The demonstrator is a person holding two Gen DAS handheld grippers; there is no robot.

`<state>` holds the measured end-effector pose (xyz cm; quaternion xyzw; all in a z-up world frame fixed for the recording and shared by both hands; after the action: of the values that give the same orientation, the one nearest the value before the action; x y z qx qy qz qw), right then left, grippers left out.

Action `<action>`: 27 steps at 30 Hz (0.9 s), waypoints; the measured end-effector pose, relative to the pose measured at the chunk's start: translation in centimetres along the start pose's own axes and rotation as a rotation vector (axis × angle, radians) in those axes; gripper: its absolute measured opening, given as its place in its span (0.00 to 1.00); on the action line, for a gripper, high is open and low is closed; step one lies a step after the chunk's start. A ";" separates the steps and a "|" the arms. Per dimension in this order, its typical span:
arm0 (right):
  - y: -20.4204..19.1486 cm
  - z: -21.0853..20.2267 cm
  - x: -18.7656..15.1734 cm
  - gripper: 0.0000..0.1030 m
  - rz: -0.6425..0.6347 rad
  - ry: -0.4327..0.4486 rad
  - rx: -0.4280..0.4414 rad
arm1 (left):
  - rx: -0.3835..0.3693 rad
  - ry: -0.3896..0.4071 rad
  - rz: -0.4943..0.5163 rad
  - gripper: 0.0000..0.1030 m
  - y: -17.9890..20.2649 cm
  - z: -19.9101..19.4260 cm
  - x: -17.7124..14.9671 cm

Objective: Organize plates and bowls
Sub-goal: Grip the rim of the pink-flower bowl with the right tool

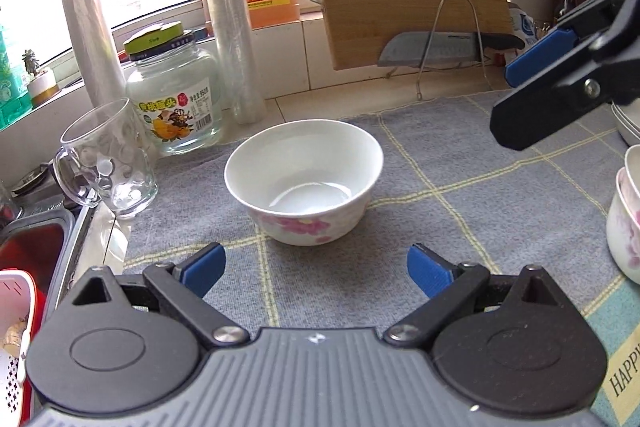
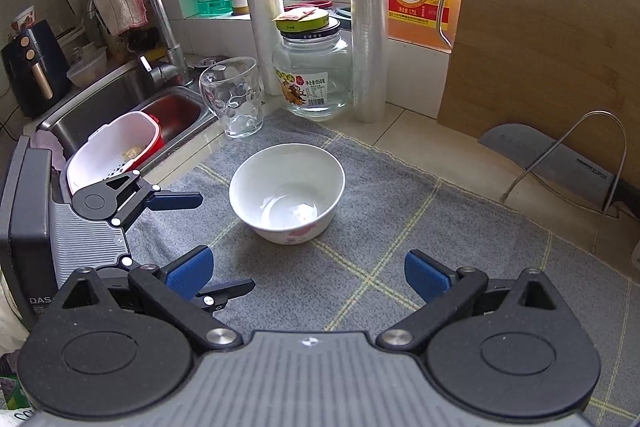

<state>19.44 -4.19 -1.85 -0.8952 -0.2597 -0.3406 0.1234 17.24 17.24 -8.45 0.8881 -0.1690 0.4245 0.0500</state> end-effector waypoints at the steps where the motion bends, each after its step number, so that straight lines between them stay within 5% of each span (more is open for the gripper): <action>1: 0.0 0.5 0.4 1.00 0.002 -0.004 0.003 | -0.002 0.004 -0.008 0.95 -0.3 0.3 0.1; 17: -1.0 9.2 5.7 0.99 -0.078 -0.070 0.054 | -0.053 0.041 -0.015 0.95 -2.3 3.3 1.3; 27: -0.4 12.4 6.2 0.87 -0.079 -0.127 0.081 | -0.073 0.057 -0.017 0.92 -2.2 3.8 1.5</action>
<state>29.93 3.41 -6.81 -0.8984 -0.3155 -0.2768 0.1293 21.66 18.01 -9.52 0.8747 -0.1754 0.4426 0.0910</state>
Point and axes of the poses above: each gripper's, at about its wrist camera, not at the fingertips, and z roughly the way its jaws point, y to its right, x to its top, the point moved 1 cm from there along z, roughly the way its jaws point, and after that the axes turned 6 degrees about -x, right-handed, at the moved point
